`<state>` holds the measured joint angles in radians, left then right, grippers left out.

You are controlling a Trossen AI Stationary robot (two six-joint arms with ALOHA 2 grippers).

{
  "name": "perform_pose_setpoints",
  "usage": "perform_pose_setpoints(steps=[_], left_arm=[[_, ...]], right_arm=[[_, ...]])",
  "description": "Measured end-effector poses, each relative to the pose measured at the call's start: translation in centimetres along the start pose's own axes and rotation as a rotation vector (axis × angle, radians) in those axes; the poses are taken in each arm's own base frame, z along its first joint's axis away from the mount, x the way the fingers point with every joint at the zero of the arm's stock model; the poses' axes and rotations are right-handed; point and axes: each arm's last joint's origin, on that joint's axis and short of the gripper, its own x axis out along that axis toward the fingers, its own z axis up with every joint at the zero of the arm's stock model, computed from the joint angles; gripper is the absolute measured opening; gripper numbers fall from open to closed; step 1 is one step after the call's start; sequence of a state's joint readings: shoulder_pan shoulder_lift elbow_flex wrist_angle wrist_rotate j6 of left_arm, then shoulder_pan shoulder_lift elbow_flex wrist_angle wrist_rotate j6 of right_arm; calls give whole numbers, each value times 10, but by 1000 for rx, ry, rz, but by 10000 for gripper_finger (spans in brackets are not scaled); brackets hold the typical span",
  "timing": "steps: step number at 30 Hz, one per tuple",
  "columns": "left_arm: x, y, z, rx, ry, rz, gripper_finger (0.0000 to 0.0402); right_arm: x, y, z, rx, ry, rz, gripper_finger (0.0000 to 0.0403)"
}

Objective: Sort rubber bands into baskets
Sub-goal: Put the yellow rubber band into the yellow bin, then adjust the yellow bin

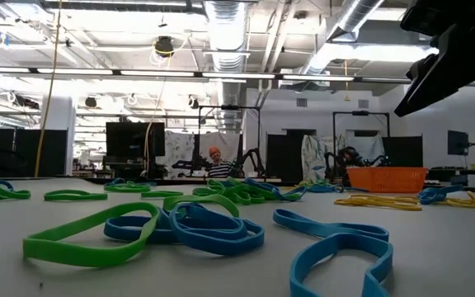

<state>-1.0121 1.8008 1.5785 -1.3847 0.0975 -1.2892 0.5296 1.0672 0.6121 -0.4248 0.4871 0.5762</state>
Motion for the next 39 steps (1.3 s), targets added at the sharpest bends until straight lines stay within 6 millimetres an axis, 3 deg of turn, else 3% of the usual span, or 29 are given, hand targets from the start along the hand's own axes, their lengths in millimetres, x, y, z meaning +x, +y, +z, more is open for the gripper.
perform_pose_setpoints(steps=[5,16,24,29,34,39], left_arm=[[24,-4,0,8,-13,-30,0],[59,15,0,-21,125,82,9],[52,12,3,-27,34,79,93],[45,0,8,-29,-81,-16,141],[43,-11,16,-34,-182,-133,158],[44,-9,24,-91,-214,-127,158]], right_arm=[[0,0,0,0,0,0,224],[0,0,0,0,0,0,224],[0,0,0,0,0,0,224],[0,0,0,0,0,0,224],[0,0,0,0,0,0,224],[0,0,0,0,0,0,224]])
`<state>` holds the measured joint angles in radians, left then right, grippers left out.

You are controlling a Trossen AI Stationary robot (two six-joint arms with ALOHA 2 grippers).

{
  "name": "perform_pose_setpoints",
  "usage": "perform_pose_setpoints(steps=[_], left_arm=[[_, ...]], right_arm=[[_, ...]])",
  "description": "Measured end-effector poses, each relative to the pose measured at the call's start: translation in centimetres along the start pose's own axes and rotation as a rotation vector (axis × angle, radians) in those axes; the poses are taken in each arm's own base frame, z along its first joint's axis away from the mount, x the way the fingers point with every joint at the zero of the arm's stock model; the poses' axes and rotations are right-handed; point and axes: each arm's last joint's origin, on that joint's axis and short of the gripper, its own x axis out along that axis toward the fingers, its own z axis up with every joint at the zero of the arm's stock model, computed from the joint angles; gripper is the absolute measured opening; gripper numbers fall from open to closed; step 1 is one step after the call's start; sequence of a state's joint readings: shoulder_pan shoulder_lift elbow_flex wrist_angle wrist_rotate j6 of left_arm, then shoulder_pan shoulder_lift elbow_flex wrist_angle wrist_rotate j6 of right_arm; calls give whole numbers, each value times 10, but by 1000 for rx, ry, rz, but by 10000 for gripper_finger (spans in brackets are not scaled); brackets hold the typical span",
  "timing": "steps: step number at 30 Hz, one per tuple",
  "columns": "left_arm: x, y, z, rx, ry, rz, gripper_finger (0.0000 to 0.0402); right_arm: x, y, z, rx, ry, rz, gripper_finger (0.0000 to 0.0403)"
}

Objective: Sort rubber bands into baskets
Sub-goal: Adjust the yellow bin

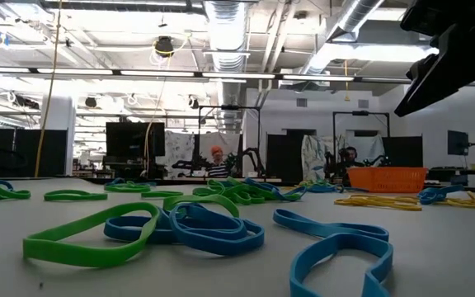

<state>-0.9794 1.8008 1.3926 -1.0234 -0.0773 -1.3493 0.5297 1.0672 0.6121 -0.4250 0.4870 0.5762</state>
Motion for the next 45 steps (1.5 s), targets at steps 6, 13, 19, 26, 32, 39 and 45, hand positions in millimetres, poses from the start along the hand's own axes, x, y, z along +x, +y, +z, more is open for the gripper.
perform_pose_setpoints(steps=[6,13,19,26,32,39,45], left_arm=[[14,7,3,-15,21,10,160],[25,9,5,8,20,-19,160],[39,19,-1,13,121,-1,157],[42,19,-6,78,225,-34,112],[41,17,-12,149,271,-68,62],[40,15,-19,208,304,-85,45],[39,14,-27,196,385,-106,45]], right_arm=[[0,0,0,0,0,0,224],[0,0,0,0,0,0,224],[0,0,0,0,0,0,224],[0,0,0,0,0,0,224],[0,0,0,0,0,0,224],[0,0,0,0,0,0,224],[0,0,0,0,0,0,224]])
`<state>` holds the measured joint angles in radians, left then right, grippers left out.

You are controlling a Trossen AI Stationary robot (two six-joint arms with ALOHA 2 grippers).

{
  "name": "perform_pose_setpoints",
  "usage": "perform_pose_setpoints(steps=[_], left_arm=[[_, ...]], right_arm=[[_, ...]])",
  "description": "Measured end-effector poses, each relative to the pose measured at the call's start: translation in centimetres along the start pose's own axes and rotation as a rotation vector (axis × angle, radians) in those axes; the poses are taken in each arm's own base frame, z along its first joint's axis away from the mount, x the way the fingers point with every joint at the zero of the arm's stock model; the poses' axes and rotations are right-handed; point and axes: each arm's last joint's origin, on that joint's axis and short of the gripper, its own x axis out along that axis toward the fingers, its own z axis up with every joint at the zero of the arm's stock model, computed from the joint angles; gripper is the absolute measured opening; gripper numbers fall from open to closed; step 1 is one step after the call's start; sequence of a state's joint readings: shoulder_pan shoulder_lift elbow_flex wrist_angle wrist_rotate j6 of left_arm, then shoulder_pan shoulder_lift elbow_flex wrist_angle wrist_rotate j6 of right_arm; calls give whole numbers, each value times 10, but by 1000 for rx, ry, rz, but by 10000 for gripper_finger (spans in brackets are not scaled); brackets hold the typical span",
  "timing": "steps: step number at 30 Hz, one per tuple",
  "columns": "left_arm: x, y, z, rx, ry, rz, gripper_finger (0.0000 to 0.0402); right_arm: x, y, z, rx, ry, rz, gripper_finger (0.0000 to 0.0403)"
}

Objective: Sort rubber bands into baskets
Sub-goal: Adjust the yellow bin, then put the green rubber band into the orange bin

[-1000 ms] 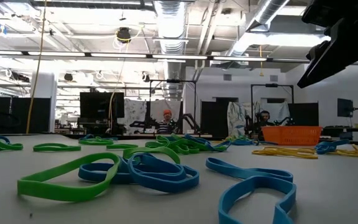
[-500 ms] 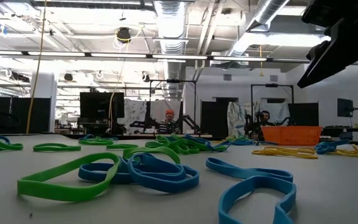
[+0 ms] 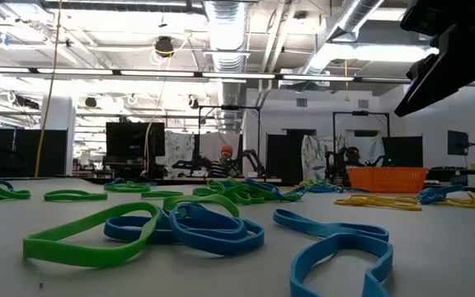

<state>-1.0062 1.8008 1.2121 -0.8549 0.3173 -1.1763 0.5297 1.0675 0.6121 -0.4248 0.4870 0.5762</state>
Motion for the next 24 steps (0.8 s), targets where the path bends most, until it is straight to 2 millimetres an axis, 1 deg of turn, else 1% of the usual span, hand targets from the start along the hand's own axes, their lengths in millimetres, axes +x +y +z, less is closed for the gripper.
perform_pose_setpoints(steps=[4,7,10,15,19,24], left_arm=[[1,-3,-3,0,28,-22,49],[1,-6,-4,5,25,-44,65],[1,-8,-3,-2,16,-69,94],[1,-10,-3,-24,15,-91,155],[-6,-15,-1,-30,4,-112,189],[-19,-24,3,-35,-27,-140,195]], right_arm=[[0,0,0,0,0,0,224],[0,0,0,0,0,0,224],[0,0,0,0,0,-1,224],[0,0,0,0,0,-1,224],[0,0,0,0,0,0,224],[0,0,0,0,0,0,224]])
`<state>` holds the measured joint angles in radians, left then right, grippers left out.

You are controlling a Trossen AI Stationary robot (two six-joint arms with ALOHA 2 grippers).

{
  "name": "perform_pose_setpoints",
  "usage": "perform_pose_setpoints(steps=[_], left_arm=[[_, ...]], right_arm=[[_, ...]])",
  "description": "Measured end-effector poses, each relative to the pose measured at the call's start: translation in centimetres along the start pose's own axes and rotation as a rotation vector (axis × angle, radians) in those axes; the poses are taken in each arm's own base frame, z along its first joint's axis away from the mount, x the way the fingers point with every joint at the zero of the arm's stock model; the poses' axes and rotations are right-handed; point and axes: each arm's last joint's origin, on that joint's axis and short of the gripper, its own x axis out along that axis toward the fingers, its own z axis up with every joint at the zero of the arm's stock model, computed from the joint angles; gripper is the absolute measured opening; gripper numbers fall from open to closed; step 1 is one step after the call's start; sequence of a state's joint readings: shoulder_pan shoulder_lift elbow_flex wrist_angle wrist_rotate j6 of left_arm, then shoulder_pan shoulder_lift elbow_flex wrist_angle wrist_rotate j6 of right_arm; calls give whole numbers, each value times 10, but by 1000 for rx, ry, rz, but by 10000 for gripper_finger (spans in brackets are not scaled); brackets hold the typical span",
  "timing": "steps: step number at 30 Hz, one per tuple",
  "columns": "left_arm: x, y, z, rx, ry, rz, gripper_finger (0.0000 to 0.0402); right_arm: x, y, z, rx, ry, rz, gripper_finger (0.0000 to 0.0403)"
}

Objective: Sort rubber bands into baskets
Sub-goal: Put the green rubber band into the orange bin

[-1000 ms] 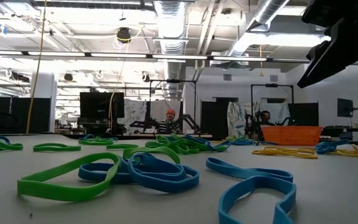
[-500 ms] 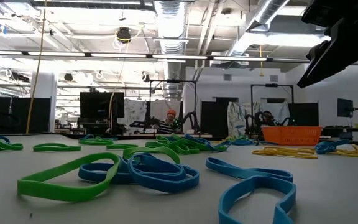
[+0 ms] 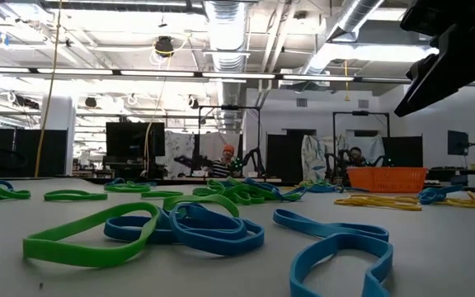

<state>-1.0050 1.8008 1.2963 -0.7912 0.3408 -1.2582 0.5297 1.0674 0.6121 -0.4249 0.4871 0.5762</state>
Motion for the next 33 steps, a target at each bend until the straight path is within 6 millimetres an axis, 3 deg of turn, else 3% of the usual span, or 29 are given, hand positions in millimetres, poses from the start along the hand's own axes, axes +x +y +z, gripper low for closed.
perform_pose_setpoints(steps=[7,13,25,33], left_arm=[[-24,-10,5,26,-83,34,182],[-44,-10,21,121,-225,98,179],[-73,18,78,380,-539,397,178],[-95,40,113,425,-737,680,178]], right_arm=[[0,0,0,0,0,0,224],[0,0,0,0,0,0,224],[0,0,0,0,0,0,224],[0,0,0,0,0,0,224]])
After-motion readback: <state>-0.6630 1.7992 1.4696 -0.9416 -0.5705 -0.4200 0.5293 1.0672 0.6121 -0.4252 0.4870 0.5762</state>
